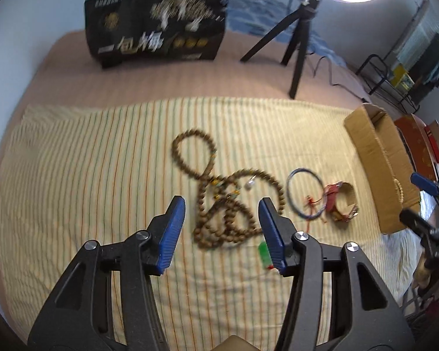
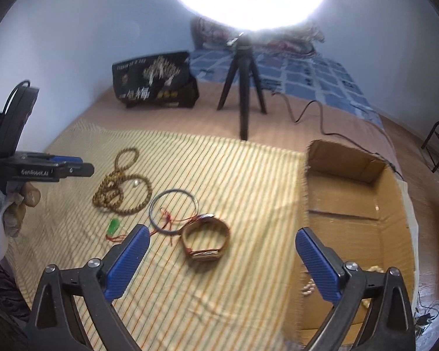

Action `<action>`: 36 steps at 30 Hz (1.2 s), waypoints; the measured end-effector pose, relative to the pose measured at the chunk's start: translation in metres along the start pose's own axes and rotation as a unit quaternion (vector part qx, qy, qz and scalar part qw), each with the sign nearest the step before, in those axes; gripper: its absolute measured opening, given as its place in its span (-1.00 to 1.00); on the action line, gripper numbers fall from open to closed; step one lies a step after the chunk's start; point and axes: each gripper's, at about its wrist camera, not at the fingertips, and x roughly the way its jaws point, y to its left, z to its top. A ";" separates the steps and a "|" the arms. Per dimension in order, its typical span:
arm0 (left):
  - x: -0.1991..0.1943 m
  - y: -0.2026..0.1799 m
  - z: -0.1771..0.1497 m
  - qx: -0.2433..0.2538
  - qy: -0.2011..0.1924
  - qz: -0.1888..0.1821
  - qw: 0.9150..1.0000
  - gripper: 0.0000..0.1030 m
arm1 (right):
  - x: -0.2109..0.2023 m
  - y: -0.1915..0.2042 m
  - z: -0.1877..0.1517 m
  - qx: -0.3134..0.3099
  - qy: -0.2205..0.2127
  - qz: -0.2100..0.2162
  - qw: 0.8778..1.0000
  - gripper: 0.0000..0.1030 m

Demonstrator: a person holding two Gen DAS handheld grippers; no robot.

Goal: Organize jewelry
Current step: 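Move both tools back over the remaining jewelry on the bed, then grasp the brown wooden bead mala with the left tool while the right tool grasps the red-strap watch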

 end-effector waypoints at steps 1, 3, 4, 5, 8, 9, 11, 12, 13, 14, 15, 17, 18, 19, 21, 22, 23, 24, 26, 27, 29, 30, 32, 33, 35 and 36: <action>0.005 0.002 -0.001 -0.004 0.008 -0.003 1.000 0.04 | 0.005 0.004 0.000 -0.003 0.006 -0.003 1.000 0.97; 0.011 0.005 -0.002 -0.013 0.019 -0.008 1.000 0.04 | 0.014 0.009 -0.001 -0.007 0.018 -0.005 1.000 0.97; 0.015 0.006 -0.002 -0.018 0.023 -0.008 1.000 0.04 | 0.018 0.010 -0.001 -0.007 0.022 -0.005 1.000 0.97; 0.018 0.008 -0.002 -0.021 0.026 -0.009 0.999 0.04 | 0.022 0.012 -0.002 -0.007 0.028 -0.003 1.000 0.97; 0.028 0.007 -0.002 -0.026 0.041 -0.016 0.999 0.03 | 0.032 0.014 -0.003 -0.004 0.040 0.002 0.999 0.98; 0.031 0.008 -0.001 -0.028 0.044 -0.016 0.999 0.03 | 0.034 0.014 -0.003 -0.003 0.043 0.003 0.999 0.98; 0.036 0.008 -0.001 -0.034 0.046 -0.014 0.998 0.04 | 0.040 0.014 -0.004 -0.001 0.051 0.003 0.999 0.98; 0.039 0.008 0.000 -0.036 0.049 -0.015 0.998 0.04 | 0.042 0.014 -0.004 0.000 0.054 0.002 0.999 0.98; 0.041 0.008 0.001 -0.037 0.050 -0.016 0.998 0.04 | 0.045 0.014 -0.004 0.001 0.057 0.002 0.998 0.98; 0.044 0.008 0.002 -0.037 0.051 -0.016 0.998 0.04 | 0.048 0.013 -0.004 0.001 0.060 0.001 0.998 0.98; 0.048 0.008 0.004 -0.042 0.051 -0.013 0.998 0.04 | 0.050 0.013 -0.004 0.001 0.062 0.000 0.998 0.98; 0.055 0.009 0.006 -0.052 0.053 -0.014 0.997 0.04 | 0.055 0.012 -0.005 0.001 0.068 -0.001 0.998 0.98; 0.057 0.008 0.006 -0.054 0.055 -0.014 0.997 0.04 | 0.057 0.012 -0.006 0.002 0.070 -0.002 0.998 0.98; 0.060 0.008 0.006 -0.054 0.057 -0.011 0.997 0.03 | 0.059 0.011 -0.006 0.003 0.071 -0.002 0.997 0.98; 0.065 0.005 0.005 -0.052 0.057 0.001 0.997 0.03 | 0.062 0.010 -0.005 0.005 0.076 0.001 0.997 0.98; 0.067 0.003 0.005 -0.047 0.058 0.008 0.997 0.03 | 0.064 0.010 -0.005 0.005 0.077 0.000 0.997 0.98; 0.068 0.002 0.005 -0.044 0.055 0.012 0.997 0.03 | 0.065 0.011 -0.005 0.003 0.078 -0.001 0.997 0.98; 0.068 0.000 0.004 -0.040 0.052 0.015 0.998 0.00 | 0.067 0.012 -0.005 0.001 0.079 -0.001 0.997 0.98; 0.069 -0.002 0.005 -0.035 0.049 0.027 0.998 -0.22 | 0.071 0.015 -0.004 -0.005 0.084 -0.002 0.996 0.98; 0.070 -0.001 0.005 -0.035 0.048 0.028 0.998 -0.33 | 0.073 0.016 -0.004 -0.007 0.086 -0.003 0.996 0.98; 0.072 0.000 0.006 -0.039 0.046 0.027 0.998 -0.53 | 0.078 0.017 -0.005 -0.011 0.091 -0.005 0.996 0.98; 0.072 0.001 0.006 -0.040 0.045 0.025 0.998 -0.57 | 0.080 0.018 -0.005 -0.012 0.094 -0.007 0.995 0.98; 0.072 0.003 0.006 -0.040 0.044 0.023 0.998 -0.60 | 0.084 0.017 -0.006 -0.013 0.100 -0.007 0.995 0.97; 0.072 0.003 0.006 -0.038 0.043 0.023 0.998 -0.61 | 0.085 0.017 -0.006 -0.014 0.102 -0.007 0.995 0.97; 0.071 0.002 0.006 -0.034 0.042 0.024 0.998 -0.74 | 0.088 0.017 -0.007 -0.018 0.108 -0.009 0.994 0.89; 0.070 0.002 0.006 -0.033 0.042 0.023 0.998 -0.77 | 0.090 0.017 -0.008 -0.019 0.111 -0.009 0.994 0.76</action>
